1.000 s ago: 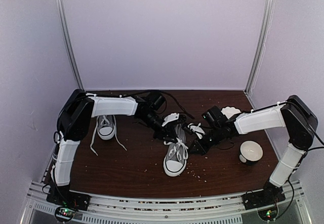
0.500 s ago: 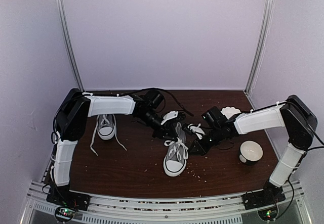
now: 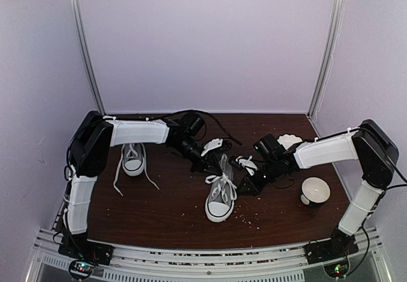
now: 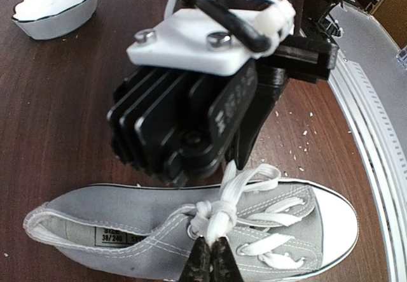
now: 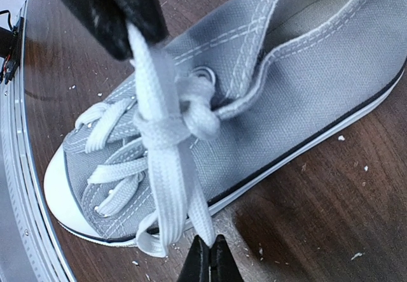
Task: Tie the shoes
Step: Adjust the crossed shoelace on the shoelace.
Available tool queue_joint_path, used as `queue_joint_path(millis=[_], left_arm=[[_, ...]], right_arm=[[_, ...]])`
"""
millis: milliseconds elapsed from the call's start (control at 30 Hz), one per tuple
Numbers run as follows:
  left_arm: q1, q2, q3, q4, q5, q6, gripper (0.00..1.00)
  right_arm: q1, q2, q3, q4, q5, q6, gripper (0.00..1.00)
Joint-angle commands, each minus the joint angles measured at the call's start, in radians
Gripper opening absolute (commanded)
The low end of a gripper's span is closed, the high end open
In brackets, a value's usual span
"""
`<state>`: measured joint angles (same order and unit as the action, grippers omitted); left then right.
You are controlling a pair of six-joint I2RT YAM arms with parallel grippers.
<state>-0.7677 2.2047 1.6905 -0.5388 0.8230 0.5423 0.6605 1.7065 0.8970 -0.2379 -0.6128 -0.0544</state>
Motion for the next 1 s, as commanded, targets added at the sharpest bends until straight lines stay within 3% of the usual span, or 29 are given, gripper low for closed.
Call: queue_joint_path(millis=[0,967], left_arm=[[0.03,-0.048,-0.017,0.025,0.028,-0.01,0.0],[0.053,-0.032,-0.05,0.03,0.05,-0.016,0.0]], right_arm=[[-0.009,0.007,0.018,-0.02,0.003,-0.017,0.0],[-0.032,0.018,-0.012,0.0,-0.01,0.029,0.0]])
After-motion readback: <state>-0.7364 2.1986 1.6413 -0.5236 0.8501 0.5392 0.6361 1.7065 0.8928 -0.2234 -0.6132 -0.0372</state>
